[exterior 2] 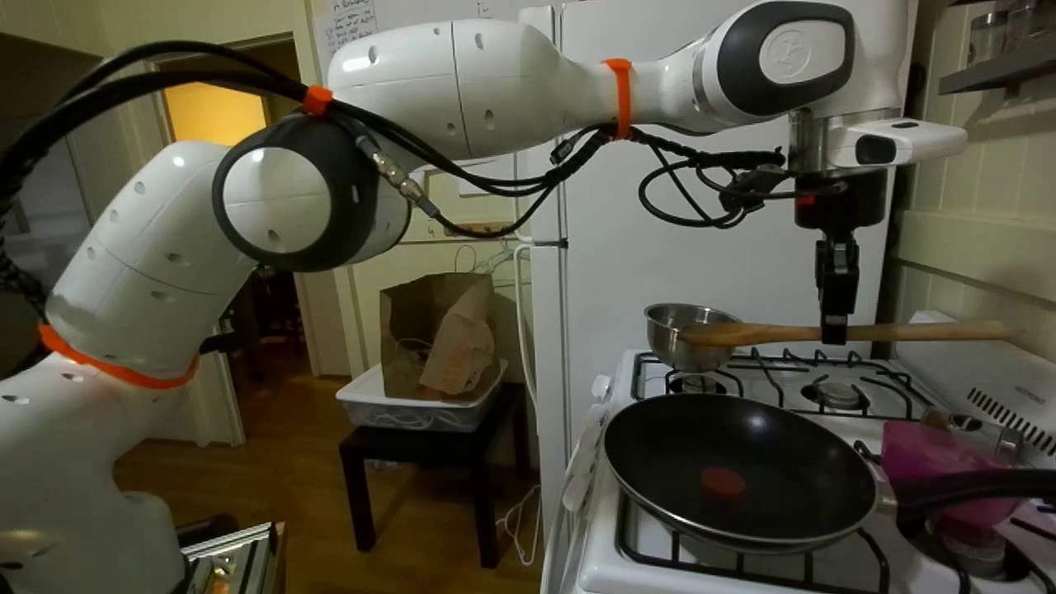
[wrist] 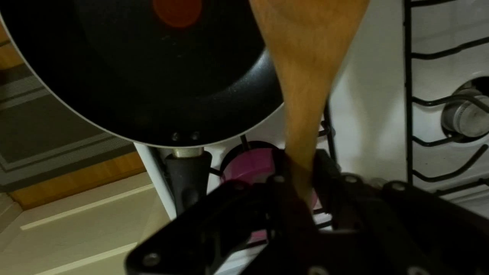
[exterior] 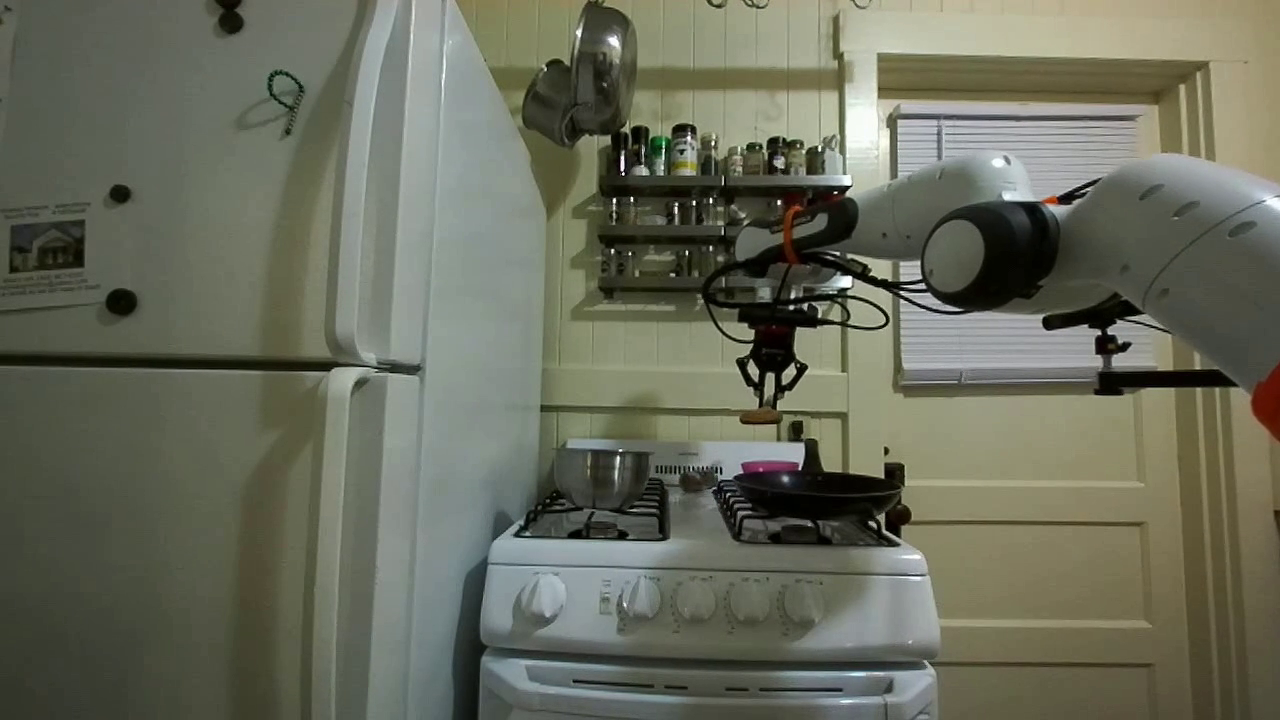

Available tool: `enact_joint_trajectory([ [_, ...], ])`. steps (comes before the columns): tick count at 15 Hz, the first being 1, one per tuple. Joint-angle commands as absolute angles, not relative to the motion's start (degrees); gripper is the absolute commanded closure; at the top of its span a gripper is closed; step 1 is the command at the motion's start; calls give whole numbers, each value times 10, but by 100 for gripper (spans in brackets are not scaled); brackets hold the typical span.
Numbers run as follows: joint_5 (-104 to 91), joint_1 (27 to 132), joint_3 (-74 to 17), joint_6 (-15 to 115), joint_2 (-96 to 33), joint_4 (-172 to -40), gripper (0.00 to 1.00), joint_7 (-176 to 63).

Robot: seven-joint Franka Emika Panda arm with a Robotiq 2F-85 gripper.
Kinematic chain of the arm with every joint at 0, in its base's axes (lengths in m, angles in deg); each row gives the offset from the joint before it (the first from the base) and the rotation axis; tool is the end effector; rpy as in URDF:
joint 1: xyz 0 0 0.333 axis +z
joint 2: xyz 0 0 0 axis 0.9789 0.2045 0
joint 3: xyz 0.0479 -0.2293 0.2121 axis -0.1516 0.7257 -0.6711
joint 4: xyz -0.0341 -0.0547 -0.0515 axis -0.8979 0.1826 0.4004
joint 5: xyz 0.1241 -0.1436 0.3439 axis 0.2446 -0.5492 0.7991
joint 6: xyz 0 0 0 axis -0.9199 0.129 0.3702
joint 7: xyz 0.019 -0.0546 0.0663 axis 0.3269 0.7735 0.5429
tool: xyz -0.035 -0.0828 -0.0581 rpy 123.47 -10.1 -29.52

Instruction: Use the wooden spoon to stir the black pan.

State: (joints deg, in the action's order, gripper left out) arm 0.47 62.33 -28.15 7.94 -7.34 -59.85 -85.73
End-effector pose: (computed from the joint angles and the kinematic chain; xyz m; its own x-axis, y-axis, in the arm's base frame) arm 0.7090 -0.2301 0.5275 0.5964 -0.7990 0.0770 -0.7952 -0.6012 -0.0784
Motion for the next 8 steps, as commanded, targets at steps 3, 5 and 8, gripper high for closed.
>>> enact_joint_trajectory([
  [3,-18,632,-259,106,-163,-736,95,-915],
  [5,-15,634,-252,137,-189,-790,95,-945],
  [8,-22,639,-241,190,-219,-866,95,-997],
])
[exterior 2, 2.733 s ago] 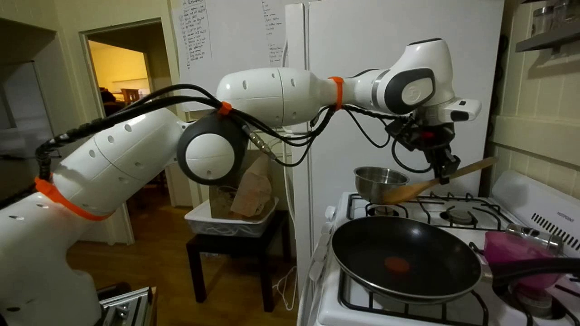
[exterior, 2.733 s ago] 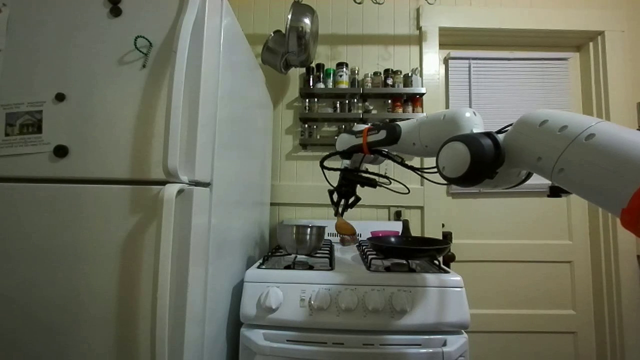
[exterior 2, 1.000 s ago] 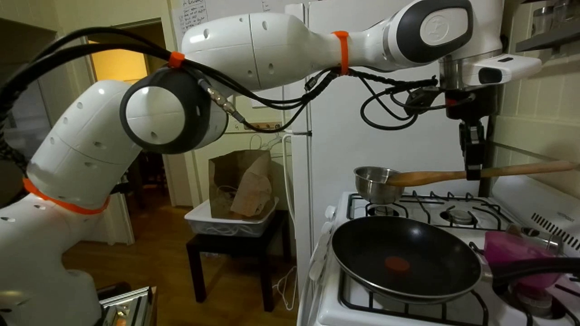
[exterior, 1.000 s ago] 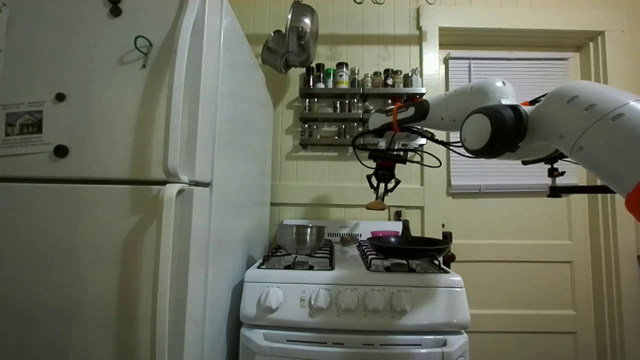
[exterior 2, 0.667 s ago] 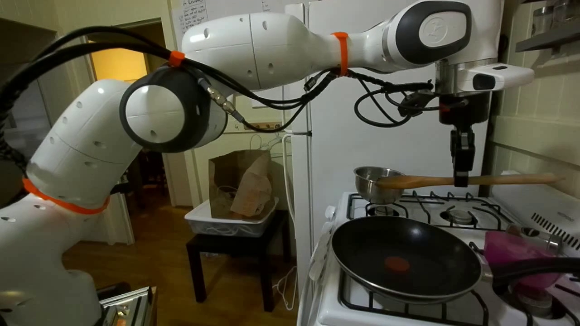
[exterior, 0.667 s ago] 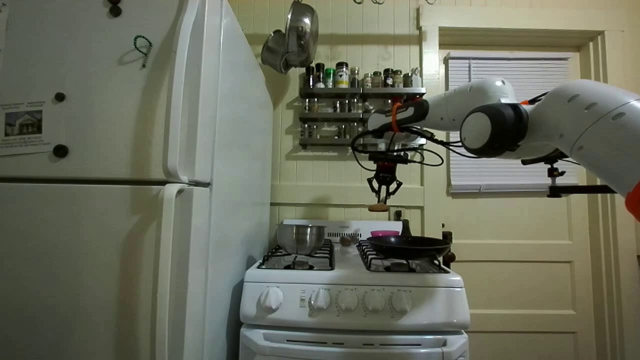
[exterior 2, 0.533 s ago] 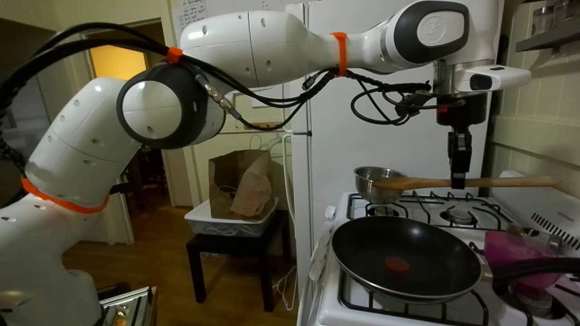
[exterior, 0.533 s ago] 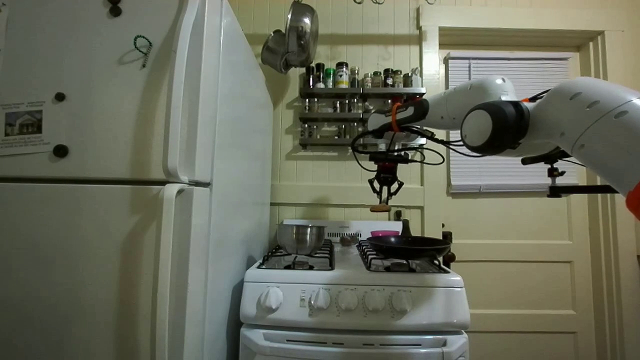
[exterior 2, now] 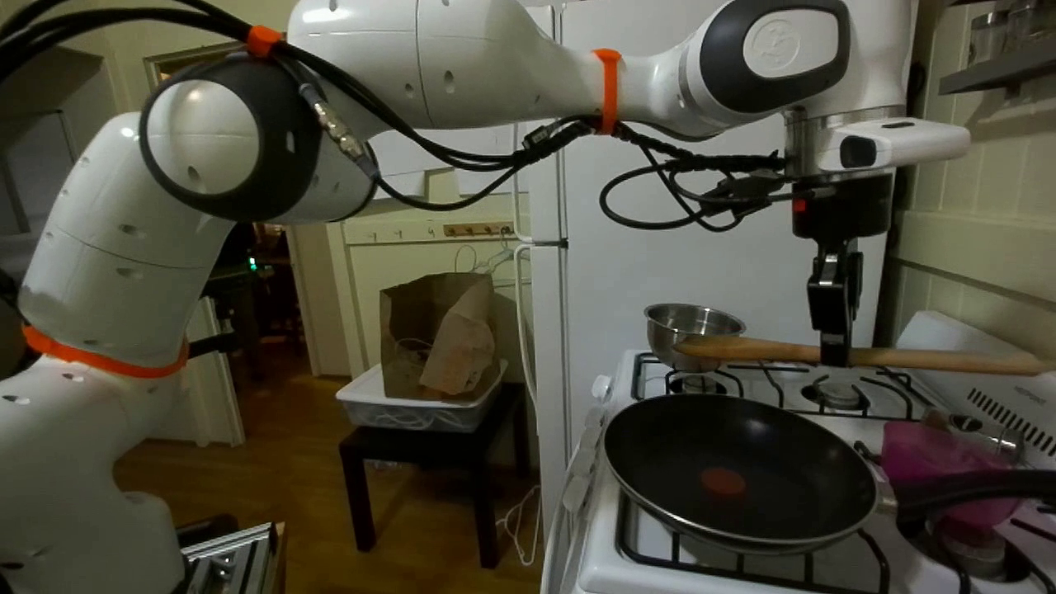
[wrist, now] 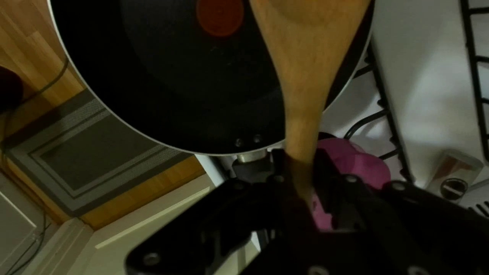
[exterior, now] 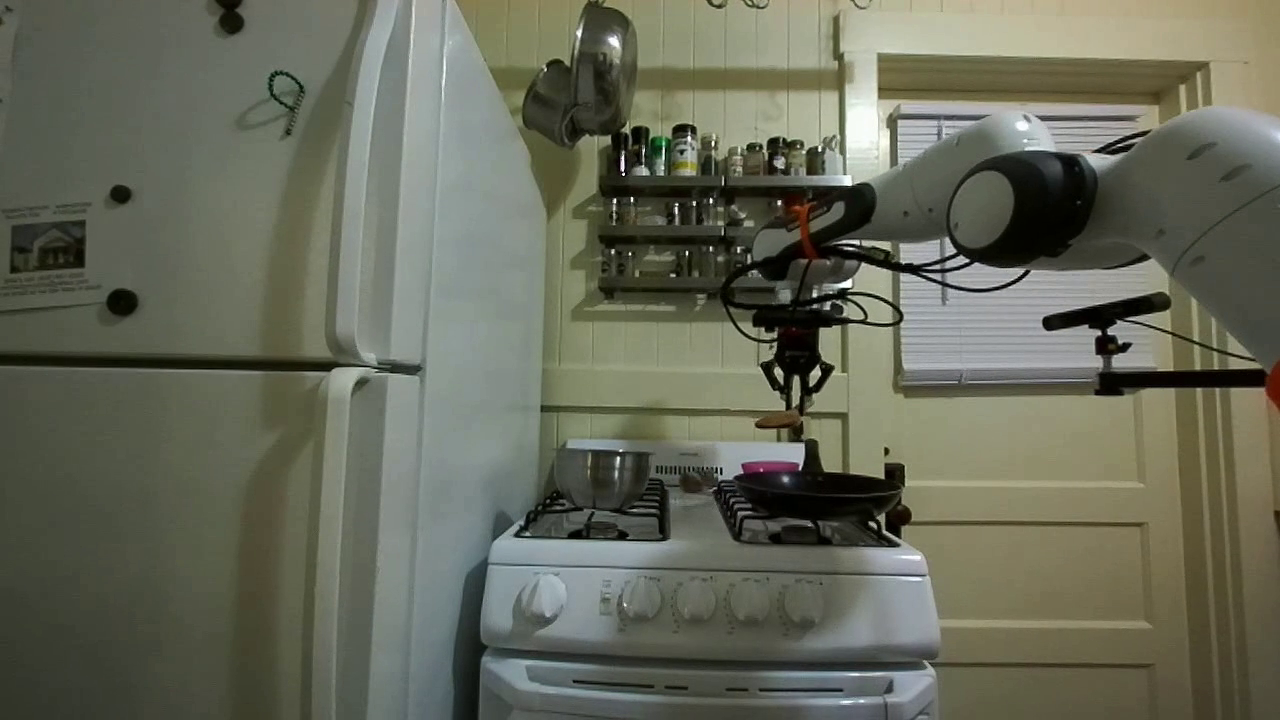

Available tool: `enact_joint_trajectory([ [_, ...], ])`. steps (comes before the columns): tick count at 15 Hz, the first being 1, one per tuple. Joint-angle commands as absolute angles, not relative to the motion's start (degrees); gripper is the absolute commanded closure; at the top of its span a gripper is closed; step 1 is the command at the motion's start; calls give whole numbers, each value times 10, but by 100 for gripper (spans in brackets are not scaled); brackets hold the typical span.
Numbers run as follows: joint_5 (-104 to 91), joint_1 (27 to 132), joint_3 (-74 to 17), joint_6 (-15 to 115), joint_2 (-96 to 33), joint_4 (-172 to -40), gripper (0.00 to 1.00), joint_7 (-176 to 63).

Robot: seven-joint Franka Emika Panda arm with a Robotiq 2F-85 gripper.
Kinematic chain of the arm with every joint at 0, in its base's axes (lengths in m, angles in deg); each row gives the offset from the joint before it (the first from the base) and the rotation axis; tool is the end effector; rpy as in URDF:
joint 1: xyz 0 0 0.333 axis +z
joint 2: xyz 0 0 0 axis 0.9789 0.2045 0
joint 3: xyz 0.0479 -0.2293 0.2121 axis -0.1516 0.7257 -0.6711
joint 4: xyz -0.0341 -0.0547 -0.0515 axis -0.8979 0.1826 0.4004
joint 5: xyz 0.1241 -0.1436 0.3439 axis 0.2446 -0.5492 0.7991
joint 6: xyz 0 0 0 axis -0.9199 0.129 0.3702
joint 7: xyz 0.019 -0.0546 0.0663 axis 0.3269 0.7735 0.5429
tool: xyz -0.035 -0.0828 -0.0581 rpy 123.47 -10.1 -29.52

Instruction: Use the wooden spoon to stir the black pan.

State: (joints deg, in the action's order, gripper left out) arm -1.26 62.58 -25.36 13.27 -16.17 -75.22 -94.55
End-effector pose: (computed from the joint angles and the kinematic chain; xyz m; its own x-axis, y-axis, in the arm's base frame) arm 0.6747 -0.2528 0.5218 0.4244 -0.9018 0.0813 -0.9025 -0.4286 -0.0429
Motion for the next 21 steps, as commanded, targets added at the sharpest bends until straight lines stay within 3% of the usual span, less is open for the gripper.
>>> enact_joint_trajectory([
  [1,-23,640,-238,206,-230,-892,95,-1012],
  [11,-108,697,-193,379,-306,-1108,95,-1151],
  [21,-154,713,-181,395,-332,-1176,95,-1224],
])
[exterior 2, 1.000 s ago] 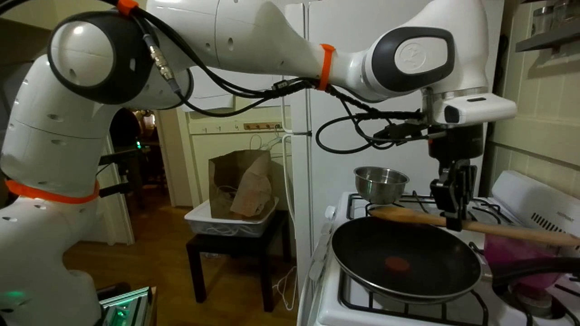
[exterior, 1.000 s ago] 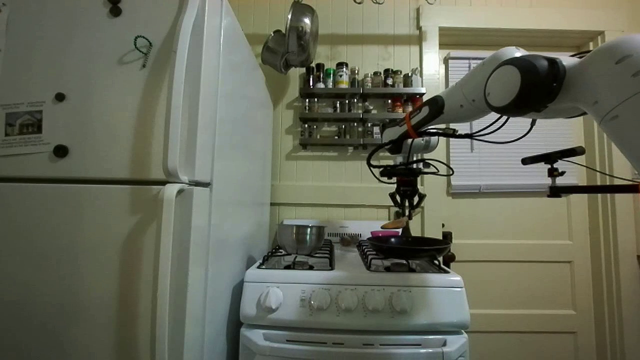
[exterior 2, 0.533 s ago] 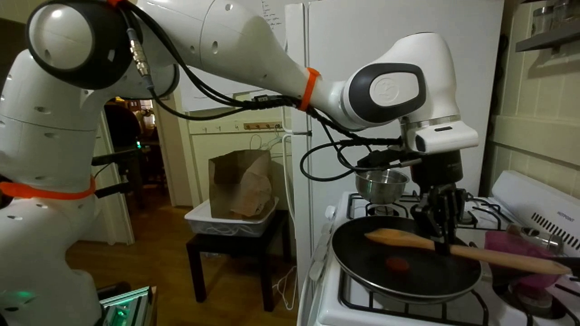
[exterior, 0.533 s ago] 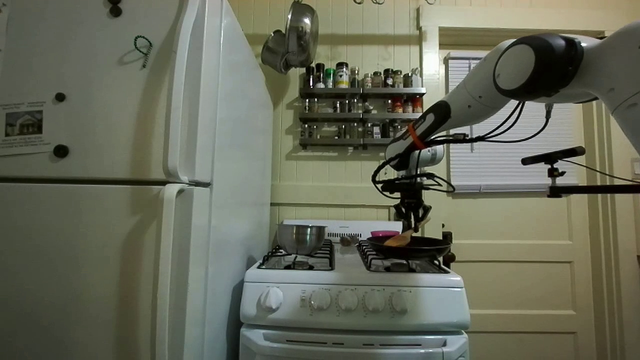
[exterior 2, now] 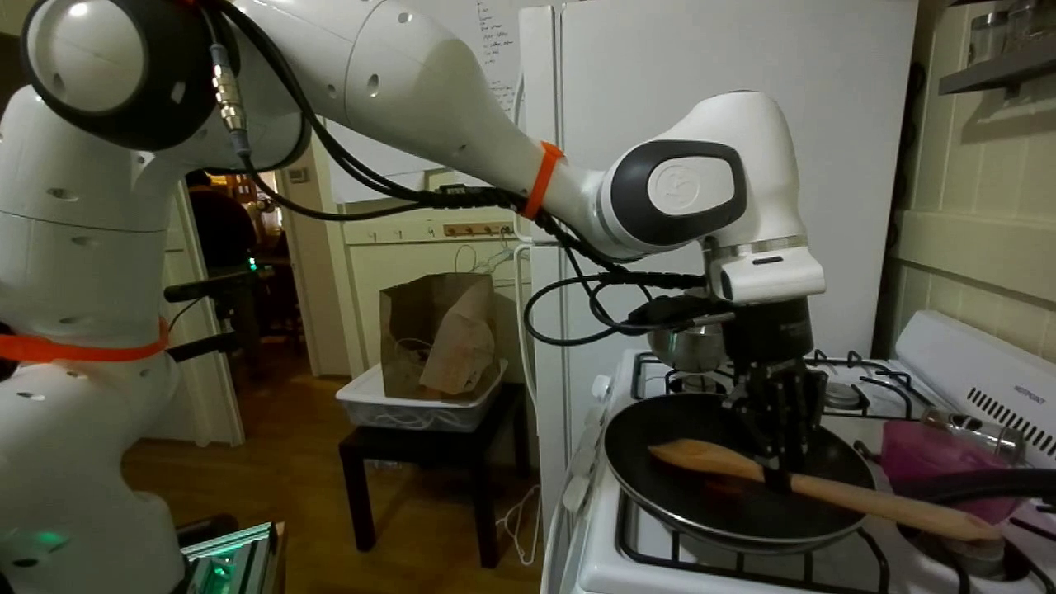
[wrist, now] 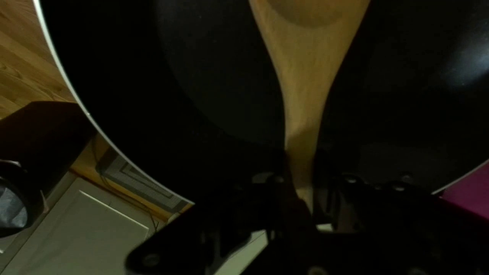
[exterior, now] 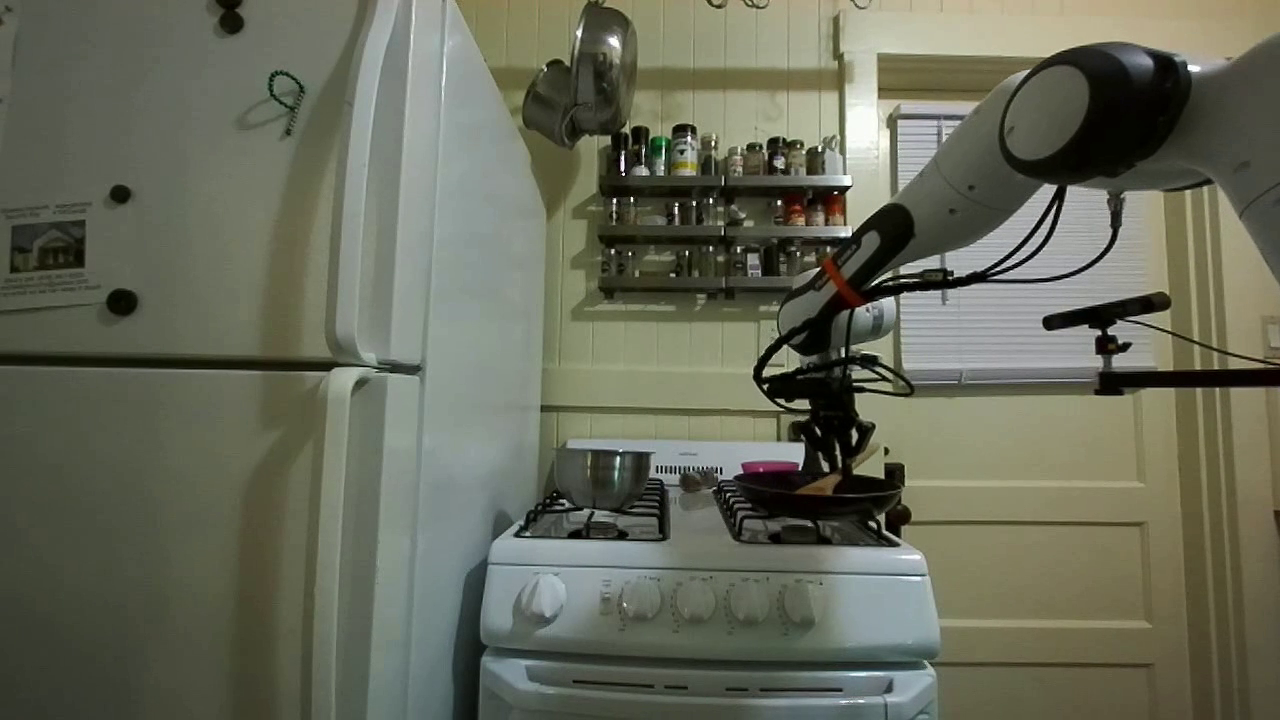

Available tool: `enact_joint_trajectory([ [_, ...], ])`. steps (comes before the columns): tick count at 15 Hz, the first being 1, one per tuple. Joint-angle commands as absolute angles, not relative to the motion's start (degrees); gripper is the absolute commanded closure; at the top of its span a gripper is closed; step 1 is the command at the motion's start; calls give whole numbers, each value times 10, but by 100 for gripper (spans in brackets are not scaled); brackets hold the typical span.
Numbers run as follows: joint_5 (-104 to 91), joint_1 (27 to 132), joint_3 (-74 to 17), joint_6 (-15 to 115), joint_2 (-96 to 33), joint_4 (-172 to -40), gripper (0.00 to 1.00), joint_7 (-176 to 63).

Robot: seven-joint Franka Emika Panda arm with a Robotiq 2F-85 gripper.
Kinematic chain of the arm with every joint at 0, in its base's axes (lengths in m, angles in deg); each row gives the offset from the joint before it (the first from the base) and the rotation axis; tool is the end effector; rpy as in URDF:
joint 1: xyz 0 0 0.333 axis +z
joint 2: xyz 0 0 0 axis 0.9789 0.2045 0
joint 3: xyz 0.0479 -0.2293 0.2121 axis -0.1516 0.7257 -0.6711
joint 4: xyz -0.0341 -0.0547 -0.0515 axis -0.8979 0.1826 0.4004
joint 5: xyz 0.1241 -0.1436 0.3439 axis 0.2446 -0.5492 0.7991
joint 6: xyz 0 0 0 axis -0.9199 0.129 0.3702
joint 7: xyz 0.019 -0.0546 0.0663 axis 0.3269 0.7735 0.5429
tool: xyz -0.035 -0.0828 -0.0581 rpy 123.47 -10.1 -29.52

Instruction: Use the wooden spoon to stir the black pan.

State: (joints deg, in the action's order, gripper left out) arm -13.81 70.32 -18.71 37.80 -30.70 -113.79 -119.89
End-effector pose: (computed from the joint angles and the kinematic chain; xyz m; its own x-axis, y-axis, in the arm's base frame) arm 0.6035 -0.2366 0.4156 0.0997 -0.9651 0.2421 -0.9948 -0.1020 0.0030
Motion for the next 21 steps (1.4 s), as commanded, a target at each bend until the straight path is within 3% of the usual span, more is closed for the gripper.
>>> enact_joint_trajectory([
  [1,-155,712,-181,396,-334,-1181,95,-1227],
  [11,-153,707,-182,406,-341,-1201,95,-1220],
  [12,-152,707,-182,408,-341,-1203,81,-1220],
  [13,-148,706,-183,409,-341,-1204,53,-1218],
  [14,-147,706,-183,407,-341,-1203,53,-1216],
  [21,-153,713,-189,375,-356,-1193,2,-1207],
])
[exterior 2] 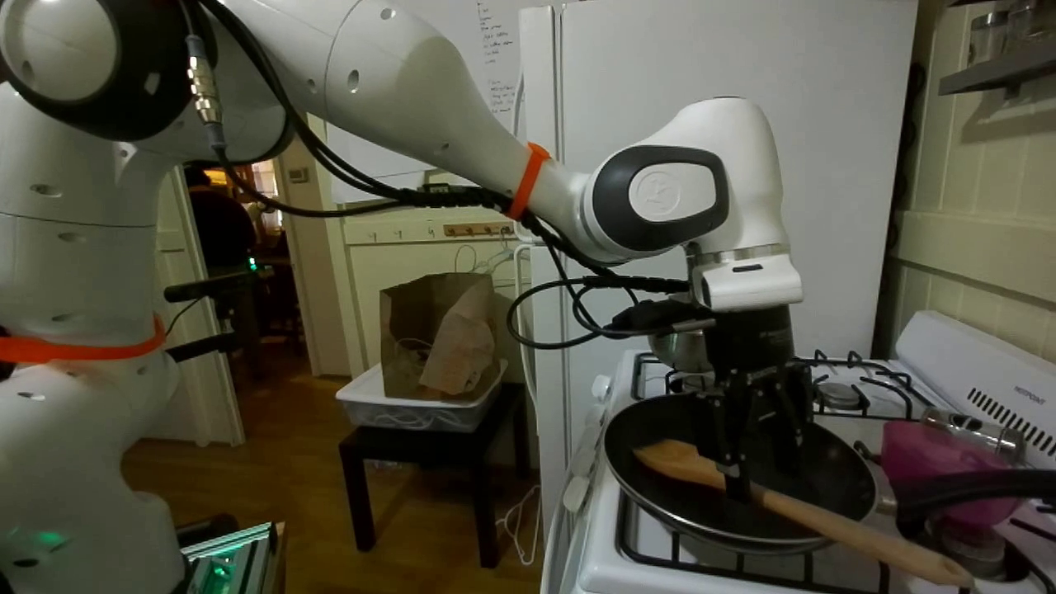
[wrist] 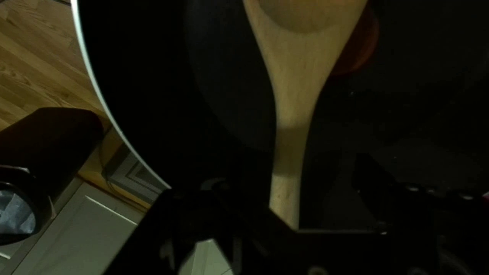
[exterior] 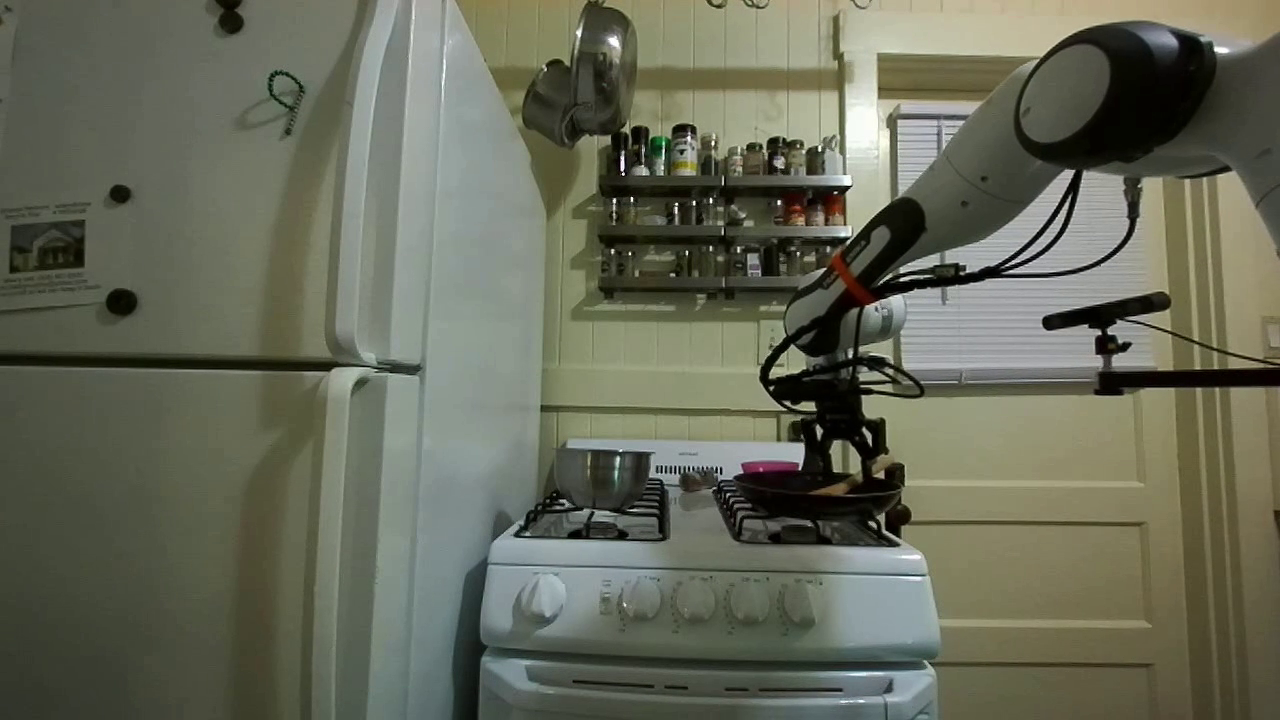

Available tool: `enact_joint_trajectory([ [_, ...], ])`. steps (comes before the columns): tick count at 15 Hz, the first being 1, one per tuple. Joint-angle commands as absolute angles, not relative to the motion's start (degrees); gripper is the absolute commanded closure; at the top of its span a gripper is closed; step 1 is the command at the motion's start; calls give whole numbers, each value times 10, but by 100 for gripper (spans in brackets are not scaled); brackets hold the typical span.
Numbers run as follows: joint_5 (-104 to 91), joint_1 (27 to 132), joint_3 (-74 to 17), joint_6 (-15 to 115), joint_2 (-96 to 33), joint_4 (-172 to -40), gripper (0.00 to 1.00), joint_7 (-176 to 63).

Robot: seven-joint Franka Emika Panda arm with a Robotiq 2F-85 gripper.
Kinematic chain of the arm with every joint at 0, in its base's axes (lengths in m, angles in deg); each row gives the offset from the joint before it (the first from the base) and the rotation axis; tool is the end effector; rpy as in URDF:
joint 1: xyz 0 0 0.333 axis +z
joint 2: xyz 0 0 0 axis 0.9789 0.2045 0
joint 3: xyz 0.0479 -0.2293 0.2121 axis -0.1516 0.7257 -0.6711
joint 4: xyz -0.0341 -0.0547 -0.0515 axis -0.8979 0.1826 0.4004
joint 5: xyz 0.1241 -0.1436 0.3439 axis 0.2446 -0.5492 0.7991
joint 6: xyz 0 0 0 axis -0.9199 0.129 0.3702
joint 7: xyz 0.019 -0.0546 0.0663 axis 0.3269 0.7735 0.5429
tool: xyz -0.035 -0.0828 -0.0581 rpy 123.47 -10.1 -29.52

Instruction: Use the wooden spoon to stir the black pan.

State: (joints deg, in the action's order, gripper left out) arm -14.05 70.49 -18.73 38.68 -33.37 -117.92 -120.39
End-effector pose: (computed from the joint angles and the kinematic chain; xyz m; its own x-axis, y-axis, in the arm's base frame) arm 0.5877 -0.2312 0.4118 0.0967 -0.9685 0.2296 -0.9952 -0.0975 0.0076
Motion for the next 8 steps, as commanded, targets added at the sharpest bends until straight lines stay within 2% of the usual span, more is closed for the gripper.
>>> enact_joint_trajectory([
  [1,-152,714,-190,375,-357,-1192,0,-1206],
  [8,-152,715,-192,394,-352,-1194,0,-1208],
])
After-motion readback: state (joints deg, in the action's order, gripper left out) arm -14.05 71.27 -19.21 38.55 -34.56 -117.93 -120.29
